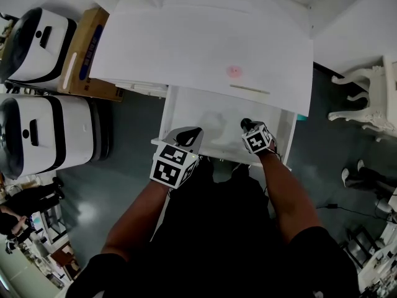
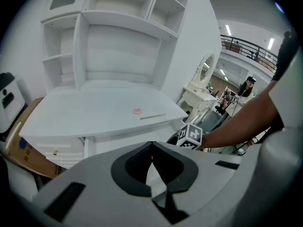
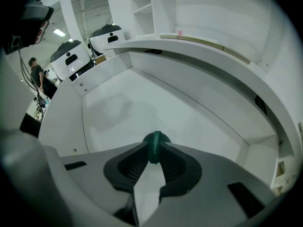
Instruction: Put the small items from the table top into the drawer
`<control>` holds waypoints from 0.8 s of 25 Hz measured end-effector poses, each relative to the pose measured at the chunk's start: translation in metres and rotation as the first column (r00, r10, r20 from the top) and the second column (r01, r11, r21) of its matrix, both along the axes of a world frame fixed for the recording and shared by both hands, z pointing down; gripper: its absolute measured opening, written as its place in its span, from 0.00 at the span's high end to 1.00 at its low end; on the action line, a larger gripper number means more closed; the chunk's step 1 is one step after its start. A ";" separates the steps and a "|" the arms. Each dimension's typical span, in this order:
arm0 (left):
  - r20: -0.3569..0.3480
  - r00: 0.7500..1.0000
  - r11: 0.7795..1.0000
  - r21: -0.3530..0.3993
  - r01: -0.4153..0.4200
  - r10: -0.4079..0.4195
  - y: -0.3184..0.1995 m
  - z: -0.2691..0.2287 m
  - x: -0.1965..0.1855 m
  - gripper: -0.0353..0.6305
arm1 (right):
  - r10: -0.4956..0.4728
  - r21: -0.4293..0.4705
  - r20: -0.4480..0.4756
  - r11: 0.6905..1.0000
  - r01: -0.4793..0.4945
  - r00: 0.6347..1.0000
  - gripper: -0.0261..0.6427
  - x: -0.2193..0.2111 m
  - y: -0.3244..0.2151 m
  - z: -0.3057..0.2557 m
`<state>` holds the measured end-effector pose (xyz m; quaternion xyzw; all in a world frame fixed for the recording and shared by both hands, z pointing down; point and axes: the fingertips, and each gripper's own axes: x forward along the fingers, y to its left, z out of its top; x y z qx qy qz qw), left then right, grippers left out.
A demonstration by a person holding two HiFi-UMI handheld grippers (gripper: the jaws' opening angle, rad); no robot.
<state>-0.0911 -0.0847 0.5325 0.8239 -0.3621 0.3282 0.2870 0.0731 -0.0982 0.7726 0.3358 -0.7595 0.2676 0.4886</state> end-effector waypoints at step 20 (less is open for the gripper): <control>-0.073 0.995 0.995 0.083 -0.061 0.067 -0.020 -0.022 0.033 0.94 | 0.181 0.148 0.276 0.962 -0.227 0.944 0.86 0.010 -0.009 -0.148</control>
